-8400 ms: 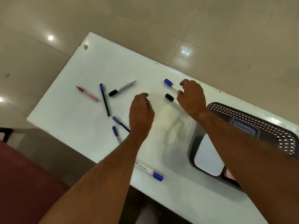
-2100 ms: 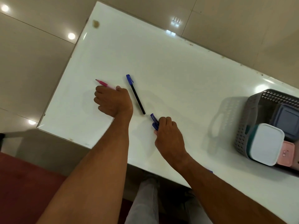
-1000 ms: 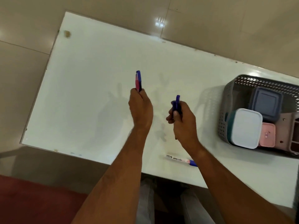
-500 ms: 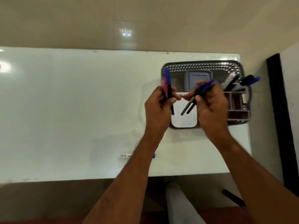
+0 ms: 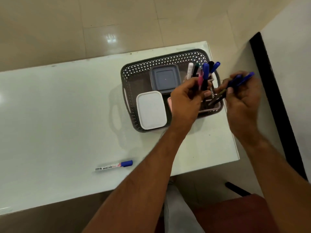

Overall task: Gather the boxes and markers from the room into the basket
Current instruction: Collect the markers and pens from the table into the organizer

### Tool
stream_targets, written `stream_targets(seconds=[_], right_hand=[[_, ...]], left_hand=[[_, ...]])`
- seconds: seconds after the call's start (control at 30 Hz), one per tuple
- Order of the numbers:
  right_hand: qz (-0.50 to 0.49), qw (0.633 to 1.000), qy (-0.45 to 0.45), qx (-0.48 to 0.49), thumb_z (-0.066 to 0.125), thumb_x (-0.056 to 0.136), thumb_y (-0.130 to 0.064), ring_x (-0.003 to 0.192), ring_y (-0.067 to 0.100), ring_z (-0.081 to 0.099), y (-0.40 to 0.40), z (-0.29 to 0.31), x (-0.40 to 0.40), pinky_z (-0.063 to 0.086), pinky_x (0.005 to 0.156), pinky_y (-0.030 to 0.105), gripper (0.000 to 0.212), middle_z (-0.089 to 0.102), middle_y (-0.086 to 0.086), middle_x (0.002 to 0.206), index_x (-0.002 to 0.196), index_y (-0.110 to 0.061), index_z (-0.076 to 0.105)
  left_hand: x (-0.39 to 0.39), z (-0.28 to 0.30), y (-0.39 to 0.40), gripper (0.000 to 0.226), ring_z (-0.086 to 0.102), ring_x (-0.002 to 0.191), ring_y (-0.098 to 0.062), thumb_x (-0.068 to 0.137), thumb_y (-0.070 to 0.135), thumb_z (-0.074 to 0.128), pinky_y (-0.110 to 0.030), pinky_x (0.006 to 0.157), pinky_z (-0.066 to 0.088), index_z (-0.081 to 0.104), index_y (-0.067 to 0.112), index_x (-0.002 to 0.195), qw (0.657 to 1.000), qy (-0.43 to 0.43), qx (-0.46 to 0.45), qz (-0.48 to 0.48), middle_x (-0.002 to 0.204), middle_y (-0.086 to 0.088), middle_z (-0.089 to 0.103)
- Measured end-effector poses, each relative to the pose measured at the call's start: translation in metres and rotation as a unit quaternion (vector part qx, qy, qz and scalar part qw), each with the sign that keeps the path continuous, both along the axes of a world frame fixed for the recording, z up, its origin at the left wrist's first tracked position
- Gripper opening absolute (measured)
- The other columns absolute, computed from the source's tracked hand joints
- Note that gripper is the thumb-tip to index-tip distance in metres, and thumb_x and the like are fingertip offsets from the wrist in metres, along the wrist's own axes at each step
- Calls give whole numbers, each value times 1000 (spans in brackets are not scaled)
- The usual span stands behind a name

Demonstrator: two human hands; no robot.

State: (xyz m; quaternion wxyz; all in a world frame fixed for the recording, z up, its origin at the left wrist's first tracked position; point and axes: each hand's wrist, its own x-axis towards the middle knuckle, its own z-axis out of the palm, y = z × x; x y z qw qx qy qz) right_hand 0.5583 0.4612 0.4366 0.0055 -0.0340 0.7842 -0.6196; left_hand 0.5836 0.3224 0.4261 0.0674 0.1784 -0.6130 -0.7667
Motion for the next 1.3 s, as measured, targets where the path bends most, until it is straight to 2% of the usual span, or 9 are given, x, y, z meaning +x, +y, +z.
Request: stream_targets(seconds=[0.13, 0.2, 0.43, 0.63, 0.8, 0.9, 1.0, 1.13, 1.3], right_hand=[[6, 1000, -15, 10, 38, 100, 15, 93, 16, 62, 13, -15, 2, 54, 99, 39, 39, 60, 0, 100, 120, -16, 49], [19, 999, -18, 22, 39, 99, 15, 94, 17, 62, 17, -20, -2, 54, 98, 37, 35, 60, 2, 99, 121, -11, 48], [48, 996, -44, 63, 41, 101, 14, 96, 14, 64, 18, -37, -4, 57, 97, 29, 28, 61, 20, 101, 122, -1, 50], [14, 997, -22, 76, 57, 97, 13, 102, 8, 69, 23, -45, -3, 56, 97, 22, 35, 65, 2, 105, 124, -6, 49], [15, 993, 20, 117, 64, 94, 10, 110, 15, 69, 25, -50, -12, 56, 103, 25, 40, 66, -3, 109, 132, 6, 51], [6, 990, 42, 133, 64, 95, 7, 115, 27, 69, 25, -51, -13, 58, 105, 42, 39, 67, 11, 117, 132, 6, 52], [-39, 984, 97, 146, 66, 94, 2, 117, 33, 67, 23, -47, -12, 56, 104, 52, 35, 67, 22, 120, 127, -2, 56], [-94, 938, 239, 231, 70, 89, 4, 108, 40, 62, 4, -30, -5, 55, 93, 45, 25, 67, 28, 108, 112, 10, 63], [54, 924, 326, 192, 63, 90, 0, 94, 38, 62, -56, -23, 40, 52, 85, 42, 17, 67, 20, 98, 106, -1, 60]], left_hand=[[-5, -18, 17, 29, 71, 89, -3, 88, -17, 62, -19, 88, 58, 68, -1, 111, 999, -31, -38, -16, 91, 4, 70], [-6, -27, 23, 30, 72, 97, -13, 89, -16, 61, -26, 95, 58, 68, 0, 113, 997, -37, -66, -25, 95, 1, 71], [-4, -51, 33, 30, 68, 106, -19, 89, -13, 64, -19, 95, 54, 68, 4, 112, 984, -60, -157, -59, 108, -7, 72], [-3, -50, 36, 45, 65, 113, -16, 82, -19, 64, -28, 99, 56, 65, 10, 117, 981, -37, -175, -73, 118, -3, 69], [-3, -48, 32, 51, 65, 116, -16, 82, -22, 62, -26, 101, 56, 63, 9, 122, 985, -39, -163, -41, 119, -6, 70], [2, -46, 23, 51, 65, 117, -11, 82, -20, 64, -19, 101, 53, 63, 11, 123, 988, -38, -148, -10, 119, -3, 70], [11, -41, 8, 50, 66, 117, -10, 83, -19, 65, -28, 103, 55, 63, 10, 123, 989, -24, -148, 14, 119, -3, 70], [34, -40, -29, 43, 69, 110, -14, 83, -15, 69, -31, 99, 57, 66, 5, 120, 979, -5, -195, 55, 113, -6, 72], [81, -46, -95, 31, 68, 99, -13, 84, -9, 72, -22, 89, 54, 68, 4, 112, 948, -11, -311, 66, 106, -5, 71]])
